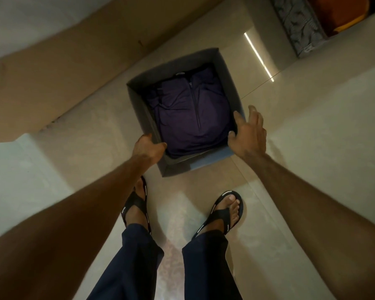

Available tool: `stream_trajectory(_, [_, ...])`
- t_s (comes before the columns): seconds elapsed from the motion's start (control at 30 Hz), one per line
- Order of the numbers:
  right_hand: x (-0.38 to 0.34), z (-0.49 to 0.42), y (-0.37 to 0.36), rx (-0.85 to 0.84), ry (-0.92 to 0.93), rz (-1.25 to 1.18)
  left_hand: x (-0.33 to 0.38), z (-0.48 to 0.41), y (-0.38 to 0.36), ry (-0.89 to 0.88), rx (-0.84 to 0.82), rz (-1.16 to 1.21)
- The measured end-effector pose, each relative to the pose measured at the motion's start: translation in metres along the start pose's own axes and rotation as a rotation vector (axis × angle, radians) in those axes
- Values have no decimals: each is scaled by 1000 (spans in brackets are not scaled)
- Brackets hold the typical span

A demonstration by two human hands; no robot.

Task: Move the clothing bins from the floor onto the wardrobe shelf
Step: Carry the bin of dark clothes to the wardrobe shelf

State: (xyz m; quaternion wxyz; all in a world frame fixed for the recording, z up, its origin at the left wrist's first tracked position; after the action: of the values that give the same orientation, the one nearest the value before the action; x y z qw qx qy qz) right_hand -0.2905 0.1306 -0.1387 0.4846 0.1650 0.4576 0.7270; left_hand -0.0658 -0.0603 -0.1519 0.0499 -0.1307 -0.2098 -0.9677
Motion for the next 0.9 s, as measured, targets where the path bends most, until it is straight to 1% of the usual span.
stream_trajectory(0.07, [-1,-19,-11,-89,-9,-104,4,2,0,-28,36,-16])
stream_trajectory(0.13, [-2,-26,-8,-67,-29,-157,8,9,4,-58,99,-39])
stream_trajectory(0.2, [2,-22,-2,-32,-50,-155,9,16,8,-89,151,-70])
stream_trajectory(0.3, [10,-2,-8,-103,-44,-134,11,32,18,-121,218,-159])
stream_trajectory(0.4, [16,28,-10,-135,-18,-109,22,51,24,-177,212,-272])
stream_trajectory(0.47, [22,53,-2,-135,-55,-101,32,66,28,-232,179,-321])
stream_trajectory(0.57, [26,104,35,-117,-96,-134,50,105,43,-272,146,-360])
stream_trajectory(0.63, [24,145,77,-106,-144,-170,67,149,62,-293,128,-379])
stream_trajectory(0.73, [14,213,150,-102,-264,-266,103,235,97,-328,102,-404])
stream_trajectory(0.8, [1,261,203,-97,-323,-327,133,299,124,-396,99,-435])
stream_trajectory(0.9, [-20,325,279,-54,-327,-401,170,384,159,-484,74,-495])
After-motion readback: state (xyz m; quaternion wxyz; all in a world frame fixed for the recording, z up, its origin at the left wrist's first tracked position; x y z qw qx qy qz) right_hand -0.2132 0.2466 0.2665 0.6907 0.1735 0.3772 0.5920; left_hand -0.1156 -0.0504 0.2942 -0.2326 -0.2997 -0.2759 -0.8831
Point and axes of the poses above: each hand's wrist, its own z-axis away from the middle knuckle, its own y-axis out of the back of the hand, x = y × z, the point moved 9 cm from there along -z, towards the middle knuckle, and after that the axes turned 6 degrees about -x, right-handed, at the moved point
